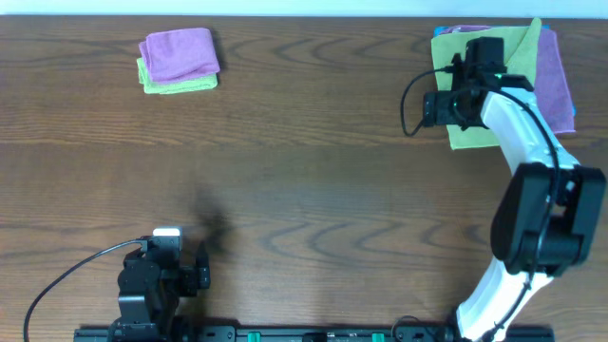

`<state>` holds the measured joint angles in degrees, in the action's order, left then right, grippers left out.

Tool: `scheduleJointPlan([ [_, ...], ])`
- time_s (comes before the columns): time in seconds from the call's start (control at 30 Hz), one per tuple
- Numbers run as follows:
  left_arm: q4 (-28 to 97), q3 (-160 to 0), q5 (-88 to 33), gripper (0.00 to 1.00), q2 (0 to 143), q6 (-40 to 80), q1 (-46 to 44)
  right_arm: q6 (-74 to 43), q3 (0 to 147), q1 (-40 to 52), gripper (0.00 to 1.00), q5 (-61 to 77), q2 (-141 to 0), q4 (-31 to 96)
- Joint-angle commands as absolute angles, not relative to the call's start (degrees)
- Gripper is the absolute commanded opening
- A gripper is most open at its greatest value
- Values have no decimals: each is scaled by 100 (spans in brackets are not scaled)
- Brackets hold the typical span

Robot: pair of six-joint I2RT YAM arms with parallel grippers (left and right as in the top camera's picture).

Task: Fold the cloth
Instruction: 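Reach the right gripper to the green cloth's lower-left corner, then close the right gripper on the green cloth corner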

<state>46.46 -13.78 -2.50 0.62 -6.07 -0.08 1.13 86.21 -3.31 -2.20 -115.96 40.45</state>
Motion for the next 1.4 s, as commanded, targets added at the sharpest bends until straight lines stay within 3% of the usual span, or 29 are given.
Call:
scheduleJointPlan([
  [0.0, 4676, -1310, -148, 95, 21, -663, -3, 224, 8720, -390, 95, -454, -11832, 4093],
  [0.63, 4676, -1310, -148, 95, 21, -663, -3, 222, 8709, -659, 72, -1214, -12066, 4475],
  [1.37, 4676, -1310, -148, 95, 21, -663, -3, 226, 8429, -755, 71, -648, -12121, 4567],
])
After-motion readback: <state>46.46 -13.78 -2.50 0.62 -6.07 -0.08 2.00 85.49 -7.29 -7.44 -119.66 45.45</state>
